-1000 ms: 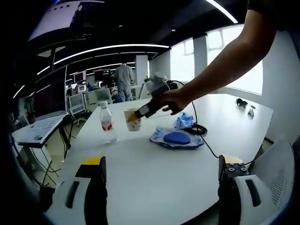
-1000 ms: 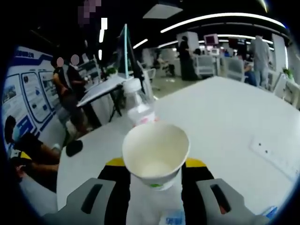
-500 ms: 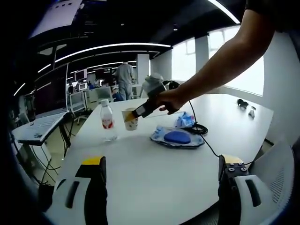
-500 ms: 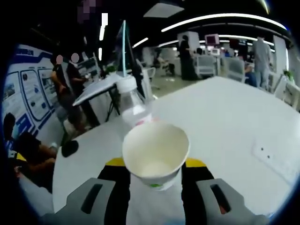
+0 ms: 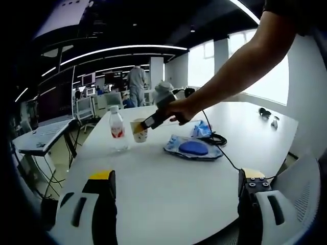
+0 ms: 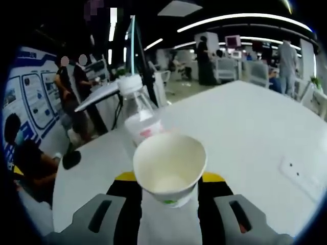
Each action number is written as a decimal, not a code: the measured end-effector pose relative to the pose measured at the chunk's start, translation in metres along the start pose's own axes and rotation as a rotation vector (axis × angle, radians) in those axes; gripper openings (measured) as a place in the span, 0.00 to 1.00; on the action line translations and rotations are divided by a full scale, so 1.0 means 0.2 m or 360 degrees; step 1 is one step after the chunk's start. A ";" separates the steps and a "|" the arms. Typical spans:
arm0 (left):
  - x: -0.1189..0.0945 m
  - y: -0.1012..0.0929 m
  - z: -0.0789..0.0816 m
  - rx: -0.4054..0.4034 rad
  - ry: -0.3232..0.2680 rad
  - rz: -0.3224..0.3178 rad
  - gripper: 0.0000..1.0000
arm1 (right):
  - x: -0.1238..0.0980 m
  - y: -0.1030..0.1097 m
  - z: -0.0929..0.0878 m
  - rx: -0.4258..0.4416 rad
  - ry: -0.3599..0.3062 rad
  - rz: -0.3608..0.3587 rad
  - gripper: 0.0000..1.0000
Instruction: Arrange the tabletop items into an orderly group along one side of the table until the central work area is clear of visible clutter.
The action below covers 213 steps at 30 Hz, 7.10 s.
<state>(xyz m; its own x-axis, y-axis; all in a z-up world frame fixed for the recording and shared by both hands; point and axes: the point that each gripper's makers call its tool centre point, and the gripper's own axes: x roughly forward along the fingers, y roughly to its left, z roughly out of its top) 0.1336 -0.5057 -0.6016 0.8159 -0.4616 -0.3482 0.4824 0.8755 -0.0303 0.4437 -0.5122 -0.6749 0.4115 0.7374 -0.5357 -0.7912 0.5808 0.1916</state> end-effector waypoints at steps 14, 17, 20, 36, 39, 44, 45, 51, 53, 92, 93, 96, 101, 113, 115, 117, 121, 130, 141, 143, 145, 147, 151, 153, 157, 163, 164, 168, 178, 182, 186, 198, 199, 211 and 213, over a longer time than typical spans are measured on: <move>0.01 0.00 -0.01 -0.0006 0.0018 0.0002 0.99 | 0.09 -0.02 -0.02 -0.0008 0.0003 0.0021 0.39; 0.01 0.00 -0.01 -0.0010 0.0020 0.0002 0.99 | 0.10 -0.02 -0.02 -0.0021 0.0012 0.0027 0.39; 0.01 0.00 -0.01 -0.0012 0.0020 0.0003 0.99 | 0.10 -0.03 -0.04 -0.0015 0.0010 0.0025 0.39; 0.02 -0.01 -0.02 -0.0031 0.0021 -0.0007 0.99 | 0.11 0.00 -0.07 -0.0035 0.0002 0.0032 0.39; 0.01 -0.01 -0.01 -0.0033 0.0019 -0.0004 0.99 | 0.10 0.00 -0.07 -0.0035 0.0002 0.0030 0.39; 0.01 -0.01 -0.01 -0.0028 0.0019 -0.0004 0.99 | 0.11 -0.01 -0.08 -0.0036 0.0009 0.0029 0.39; 0.01 -0.01 -0.01 -0.0025 0.0021 -0.0002 0.99 | 0.11 0.00 -0.08 -0.0034 0.0003 0.0028 0.39; 0.01 -0.01 -0.01 -0.0028 0.0021 -0.0006 0.99 | 0.13 -0.03 -0.08 -0.0027 -0.0002 0.0025 0.40; 0.02 -0.01 -0.01 -0.0028 0.0021 -0.0007 0.99 | 0.14 -0.04 -0.08 -0.0023 -0.0004 0.0023 0.40; 0.04 -0.03 -0.01 -0.0007 0.0044 -0.0030 0.99 | 0.07 0.02 -0.09 0.0003 -0.0005 0.0087 0.45; 0.04 -0.03 -0.01 -0.0006 0.0044 -0.0033 0.99 | 0.07 0.02 -0.08 0.0012 -0.0010 0.0088 0.45; 0.04 -0.04 -0.02 -0.0002 0.0057 -0.0044 0.99 | 0.07 0.00 -0.08 0.0011 -0.0012 0.0088 0.45; 0.05 -0.03 -0.02 -0.0005 0.0055 -0.0042 0.99 | 0.05 0.03 -0.07 0.0017 -0.0021 0.0081 0.45; 0.04 -0.02 -0.01 -0.0003 0.0045 -0.0027 0.99 | 0.00 0.08 -0.07 0.0023 -0.0040 0.0076 0.48; 0.03 -0.02 -0.01 -0.0003 0.0046 -0.0024 0.99 | 0.00 0.09 -0.07 0.0005 -0.0027 0.0067 0.48; 0.03 -0.02 -0.01 -0.0002 0.0049 -0.0026 0.99 | 0.00 0.09 -0.08 0.0015 -0.0029 0.0068 0.48; 0.03 -0.03 0.00 0.0003 0.0044 -0.0029 0.99 | -0.01 0.09 -0.08 0.0014 -0.0022 0.0063 0.48; 0.03 -0.03 0.01 0.0014 0.0037 -0.0032 0.99 | -0.03 0.09 -0.08 0.0013 -0.0025 0.0050 0.48; 0.02 -0.02 0.02 0.0008 0.0028 -0.0033 0.99 | -0.11 0.09 -0.06 0.0031 -0.0058 0.0036 0.48; 0.02 -0.02 0.03 0.0001 0.0025 -0.0031 0.99 | -0.13 0.09 -0.07 0.0040 -0.0060 0.0036 0.48; 0.02 -0.02 0.03 -0.0003 0.0020 -0.0030 0.99 | -0.15 0.09 -0.07 0.0037 -0.0063 0.0026 0.48; 0.02 -0.02 0.04 0.0007 0.0023 -0.0036 0.99 | -0.18 0.08 -0.09 0.0035 -0.0050 0.0018 0.48; 0.03 -0.04 0.04 0.0016 0.0023 -0.0058 0.99 | -0.24 0.06 -0.10 0.0060 -0.0076 -0.0010 0.48; 0.04 -0.06 0.04 0.0027 0.0027 -0.0073 0.99 | -0.28 0.05 -0.13 0.0057 -0.0077 -0.0024 0.47; 0.05 -0.08 0.05 0.0026 0.0022 -0.0100 0.99 | -0.35 0.01 -0.17 0.0090 -0.0083 -0.0071 0.47; 0.08 -0.10 0.07 0.0052 0.0021 -0.0143 0.99 | -0.44 -0.03 -0.19 0.0110 -0.0117 -0.0125 0.47; 0.09 -0.11 0.07 0.0056 0.0019 -0.0149 0.99 | -0.46 -0.04 -0.19 0.0129 -0.0141 -0.0133 0.47; 0.10 -0.13 0.08 0.0072 0.0022 -0.0188 0.99 | -0.51 -0.06 -0.21 0.0139 -0.0130 -0.0164 0.47; 0.14 -0.19 0.08 0.0107 0.0028 -0.0272 0.99 | -0.69 -0.14 -0.27 0.0194 -0.0175 -0.0266 0.48; 0.17 -0.22 0.08 0.0125 0.0027 -0.0311 0.99 | -0.80 -0.18 -0.31 0.0213 -0.0190 -0.0328 0.49; 0.21 -0.25 0.10 0.0142 0.0019 -0.0357 0.99 | -0.90 -0.23 -0.35 0.0241 -0.0199 -0.0392 0.48; 0.24 -0.33 0.14 0.0183 -0.0003 -0.0458 0.99 | -1.05 -0.29 -0.39 0.0281 -0.0228 -0.0495 0.48; 0.24 -0.33 0.14 0.0186 0.0002 -0.0461 0.99 | -1.06 -0.29 -0.39 0.0283 -0.0227 -0.0499 0.48; 0.28 -0.35 0.15 0.0166 0.0001 -0.0502 0.99 | -1.14 -0.30 -0.42 0.0302 -0.0241 -0.0552 0.48; 0.30 -0.36 0.16 0.0168 -0.0005 -0.0507 0.98 | -1.15 -0.31 -0.42 0.0302 -0.0247 -0.0560 0.47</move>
<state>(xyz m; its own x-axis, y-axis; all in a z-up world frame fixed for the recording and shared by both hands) 0.1585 -0.6002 -0.5900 0.6196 -0.7103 -0.3341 0.7436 0.6674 -0.0398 0.3595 -0.7467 -0.6317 0.7161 0.5176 -0.4682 -0.4990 0.8487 0.1752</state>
